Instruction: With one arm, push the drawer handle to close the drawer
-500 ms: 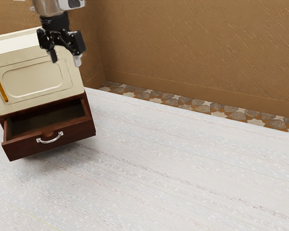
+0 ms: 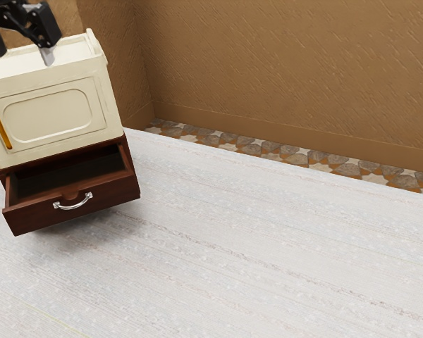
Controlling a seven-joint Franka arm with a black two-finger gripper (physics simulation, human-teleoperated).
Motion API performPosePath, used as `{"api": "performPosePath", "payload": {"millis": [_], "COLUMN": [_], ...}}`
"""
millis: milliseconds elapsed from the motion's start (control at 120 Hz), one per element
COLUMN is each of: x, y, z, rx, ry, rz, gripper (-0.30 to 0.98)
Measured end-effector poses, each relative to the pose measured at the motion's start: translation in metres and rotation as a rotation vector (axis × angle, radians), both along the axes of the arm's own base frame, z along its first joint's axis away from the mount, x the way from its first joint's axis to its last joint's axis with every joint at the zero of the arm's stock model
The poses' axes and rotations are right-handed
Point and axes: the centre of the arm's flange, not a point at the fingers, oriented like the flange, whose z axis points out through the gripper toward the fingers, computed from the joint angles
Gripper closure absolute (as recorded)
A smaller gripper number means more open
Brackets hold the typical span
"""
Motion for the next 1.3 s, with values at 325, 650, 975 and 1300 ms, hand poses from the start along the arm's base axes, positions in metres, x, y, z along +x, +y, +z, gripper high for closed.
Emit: {"api": "performPosePath", "payload": {"millis": [325, 650, 975, 1300], "x": [-0.014, -0.002, 0.025, 0.025], "y": [-0.05, -0.013, 0.038, 0.068], "z": [-0.099, -0.276, -0.335, -0.375], "rx": [-0.04, -0.042, -0.108, -0.117], "ry": [0.141, 0.121, 0.023, -0.025], "rz": [0.297, 0.543, 0.727, 0.857], "gripper": [0.0, 0.0, 0.01, 0.53]}}
